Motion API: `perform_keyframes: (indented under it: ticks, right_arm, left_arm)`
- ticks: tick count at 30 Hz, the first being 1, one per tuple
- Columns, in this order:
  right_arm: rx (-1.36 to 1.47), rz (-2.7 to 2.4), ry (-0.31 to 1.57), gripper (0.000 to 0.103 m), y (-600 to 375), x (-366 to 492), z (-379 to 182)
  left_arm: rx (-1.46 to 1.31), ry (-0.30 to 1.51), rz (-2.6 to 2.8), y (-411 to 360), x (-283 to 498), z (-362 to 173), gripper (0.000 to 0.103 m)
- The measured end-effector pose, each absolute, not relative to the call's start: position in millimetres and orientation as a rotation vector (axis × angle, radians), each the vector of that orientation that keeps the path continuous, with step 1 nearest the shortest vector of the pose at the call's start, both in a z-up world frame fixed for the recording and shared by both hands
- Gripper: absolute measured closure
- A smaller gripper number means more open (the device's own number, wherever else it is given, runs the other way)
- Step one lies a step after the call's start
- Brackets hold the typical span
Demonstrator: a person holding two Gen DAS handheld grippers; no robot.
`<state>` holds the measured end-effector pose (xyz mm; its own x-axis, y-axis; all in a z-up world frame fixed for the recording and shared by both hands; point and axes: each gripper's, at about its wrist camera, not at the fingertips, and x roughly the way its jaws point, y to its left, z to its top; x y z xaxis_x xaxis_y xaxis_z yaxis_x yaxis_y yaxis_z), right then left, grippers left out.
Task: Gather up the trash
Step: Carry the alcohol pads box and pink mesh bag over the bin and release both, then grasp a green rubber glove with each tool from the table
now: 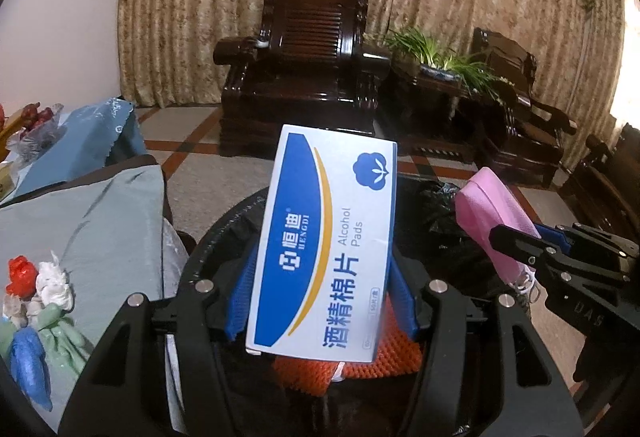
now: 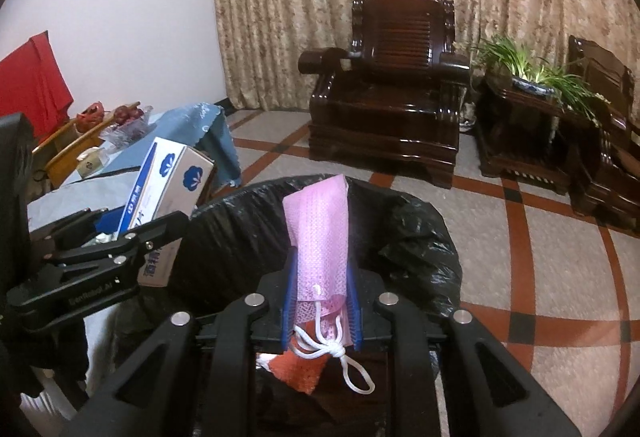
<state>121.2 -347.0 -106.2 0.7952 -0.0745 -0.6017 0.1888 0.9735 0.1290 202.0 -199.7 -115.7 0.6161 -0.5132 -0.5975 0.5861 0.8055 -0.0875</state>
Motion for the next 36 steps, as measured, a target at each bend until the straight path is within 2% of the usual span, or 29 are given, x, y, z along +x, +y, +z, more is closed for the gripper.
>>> perform_keyframes:
  ticks: [2, 3, 7, 9, 11, 12, 14, 17, 23, 36]
  right_arm:
    - [0.191, -0.15, 0.642, 0.074, -350, 121, -110]
    - [0.193, -0.157, 0.642, 0.067, -350, 120, -111]
    - [0.195, -0.167, 0.634, 0.049, -353, 117, -113]
    - [0.193, -0.179, 0.628, 0.033, -352, 116, -112]
    - [0.196, -0.18, 0.62, 0.029, -351, 116, -109]
    - [0.198, -0.18, 0.617, 0.021, -350, 115, -108]
    - [0.203, -0.178, 0.605, 0.013, -347, 113, -105]
    - [0.2, -0.163, 0.6, 0.006, -337, 113, -102]
    - [0.219, -0.099, 0.585, 0.006, -308, 120, -91]
    - [0.135, 0.127, 0.577, 0.006, -198, 159, -79]
  left_arm:
    - [0.113, 0.666, -0.65, -199, 205, -118, 0.042]
    - [0.106, 0.67, -0.654, -198, 206, -119, 0.036]
    - [0.101, 0.658, -0.641, -191, 206, -116, 0.029]
    - [0.093, 0.653, -0.633, -185, 205, -114, 0.023]
    - [0.085, 0.651, -0.619, -177, 203, -112, 0.023]
    - [0.081, 0.65, -0.613, -174, 203, -109, 0.022]
    - [0.076, 0.641, -0.594, -163, 200, -104, 0.019]
    - [0.075, 0.614, -0.555, -143, 193, -94, 0.016]
    - [0.056, 0.595, -0.44, -87, 182, -80, 0.011]
    - [0.037, 0.568, -0.146, 49, 164, -69, 0.011]
